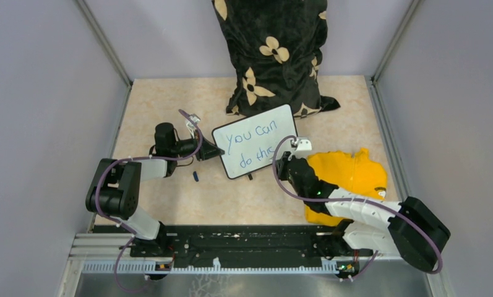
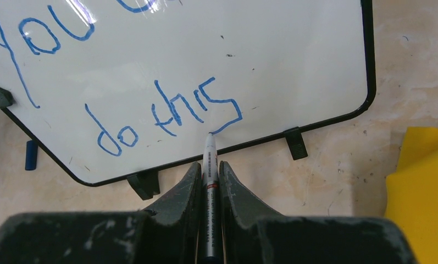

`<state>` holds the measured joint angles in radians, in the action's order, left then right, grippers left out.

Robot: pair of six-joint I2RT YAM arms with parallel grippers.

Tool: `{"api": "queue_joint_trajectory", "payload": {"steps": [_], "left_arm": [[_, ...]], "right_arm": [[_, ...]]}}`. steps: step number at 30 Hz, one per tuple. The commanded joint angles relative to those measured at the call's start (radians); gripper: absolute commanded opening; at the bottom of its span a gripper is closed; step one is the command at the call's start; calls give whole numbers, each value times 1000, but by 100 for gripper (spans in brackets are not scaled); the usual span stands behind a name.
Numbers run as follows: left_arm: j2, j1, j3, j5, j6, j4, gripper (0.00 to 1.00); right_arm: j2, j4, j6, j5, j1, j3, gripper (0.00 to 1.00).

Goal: Write a sentence on the whiteboard

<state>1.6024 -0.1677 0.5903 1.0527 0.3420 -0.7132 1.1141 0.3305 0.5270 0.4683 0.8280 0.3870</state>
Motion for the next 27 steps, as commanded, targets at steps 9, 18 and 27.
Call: {"api": "queue_joint_trajectory", "payload": {"steps": [9, 18, 27], "left_arm": [[37, -7, -6, -56, -26, 83, 15], [37, -7, -6, -56, -24, 81, 15], [35, -8, -5, -58, -28, 87, 16]], "right_arm": [[-277, -93, -42, -32, -1, 66, 0], [-340, -123, -156, -19, 13, 135, 0], [-178, -11, -149, 27, 34, 145, 0]]}}
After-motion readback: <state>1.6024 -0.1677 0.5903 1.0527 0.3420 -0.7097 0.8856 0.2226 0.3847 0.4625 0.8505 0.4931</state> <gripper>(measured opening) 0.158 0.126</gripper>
